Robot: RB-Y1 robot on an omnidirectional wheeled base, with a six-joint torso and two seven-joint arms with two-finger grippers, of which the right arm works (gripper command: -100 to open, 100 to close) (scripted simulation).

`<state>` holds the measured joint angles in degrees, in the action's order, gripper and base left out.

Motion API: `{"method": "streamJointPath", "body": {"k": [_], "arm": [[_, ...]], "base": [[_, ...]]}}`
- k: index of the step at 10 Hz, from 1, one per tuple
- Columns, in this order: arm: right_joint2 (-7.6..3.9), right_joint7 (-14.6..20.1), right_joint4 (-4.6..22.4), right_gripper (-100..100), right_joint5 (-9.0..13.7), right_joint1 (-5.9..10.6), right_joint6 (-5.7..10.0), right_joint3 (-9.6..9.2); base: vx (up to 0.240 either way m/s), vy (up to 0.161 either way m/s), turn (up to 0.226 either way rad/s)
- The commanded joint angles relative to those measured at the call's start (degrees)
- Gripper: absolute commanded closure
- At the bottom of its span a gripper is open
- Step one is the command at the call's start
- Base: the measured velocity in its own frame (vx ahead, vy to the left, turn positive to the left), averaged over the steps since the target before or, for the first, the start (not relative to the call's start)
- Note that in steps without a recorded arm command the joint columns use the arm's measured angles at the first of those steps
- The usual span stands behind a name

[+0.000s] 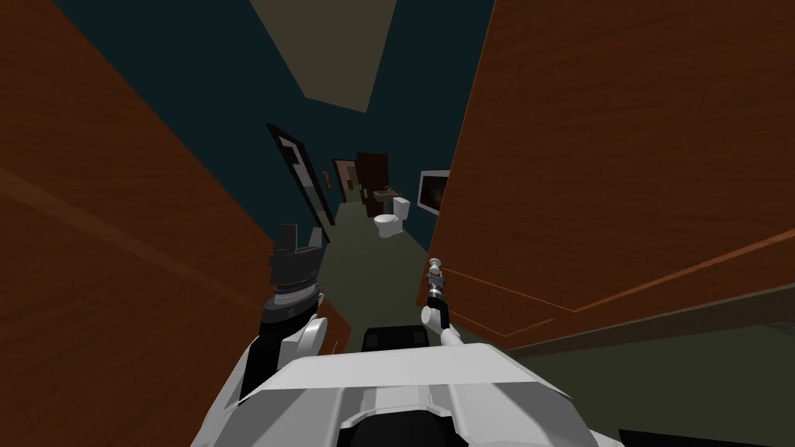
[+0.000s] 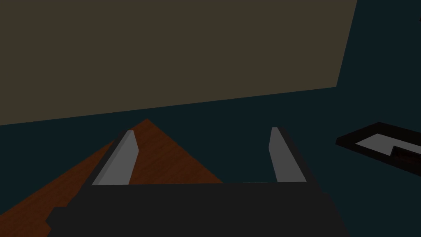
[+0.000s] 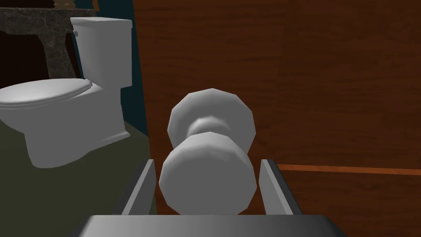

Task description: Push the door open

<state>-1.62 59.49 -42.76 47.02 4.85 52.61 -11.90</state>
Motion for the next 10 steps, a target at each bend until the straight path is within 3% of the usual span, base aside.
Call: {"method": "streamJointPath", "body": {"k": [1,2,6,10], "arm": [[-0.88,0.14,1.25,100,0.65,0.72,0.83,1.1],[-0.88,0.14,1.25,100,0.65,0.72,0.83,1.1],[-1.76,-0.55,1.68,100,2.69,0.84,1.55,3.96],[-1.3,-1.12,2.03,100,4.36,0.93,2.14,6.31]], "base": [[0.217,0.002,-0.04],[0.142,0.019,-0.04],[0.21,0.012,-0.057],[0.22,0.043,-0.078]]}}
